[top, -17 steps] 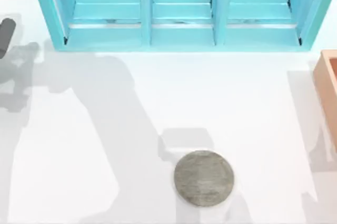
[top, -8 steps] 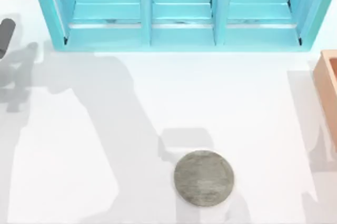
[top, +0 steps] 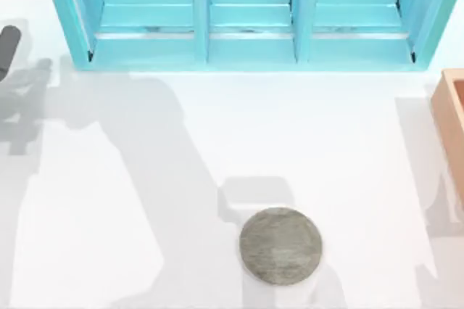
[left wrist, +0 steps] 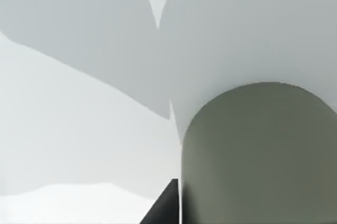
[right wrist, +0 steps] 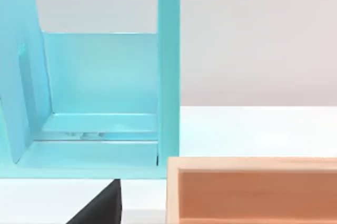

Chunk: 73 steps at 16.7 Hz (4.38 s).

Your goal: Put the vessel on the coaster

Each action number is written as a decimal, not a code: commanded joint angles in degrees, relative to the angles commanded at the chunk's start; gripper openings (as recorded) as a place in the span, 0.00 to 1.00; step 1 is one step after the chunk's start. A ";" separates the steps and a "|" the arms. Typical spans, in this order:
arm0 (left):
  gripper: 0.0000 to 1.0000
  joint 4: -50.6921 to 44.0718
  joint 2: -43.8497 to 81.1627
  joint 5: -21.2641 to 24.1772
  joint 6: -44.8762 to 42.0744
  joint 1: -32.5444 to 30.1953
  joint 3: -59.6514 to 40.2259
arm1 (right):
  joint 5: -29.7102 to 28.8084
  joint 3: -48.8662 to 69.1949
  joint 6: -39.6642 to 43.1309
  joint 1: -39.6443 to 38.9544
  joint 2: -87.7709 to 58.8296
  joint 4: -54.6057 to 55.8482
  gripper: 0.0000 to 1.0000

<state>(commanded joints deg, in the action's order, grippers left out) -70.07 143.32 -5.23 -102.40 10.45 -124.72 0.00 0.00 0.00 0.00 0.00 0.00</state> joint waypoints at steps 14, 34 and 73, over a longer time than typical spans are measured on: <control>0.00 -4.41 -10.65 2.26 39.02 -9.44 11.57 | 0.00 0.00 0.00 0.00 0.00 0.00 1.00; 0.00 -5.36 -18.87 10.58 145.56 -58.15 16.75 | 0.00 0.00 0.00 0.00 0.00 0.00 1.00; 1.00 8.54 -16.58 11.11 151.79 -61.72 27.86 | 0.00 0.00 0.00 0.00 0.00 0.00 1.00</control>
<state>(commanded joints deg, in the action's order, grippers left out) -61.53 126.74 5.88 49.39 -51.27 -96.86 0.00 0.00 0.00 0.00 0.00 0.00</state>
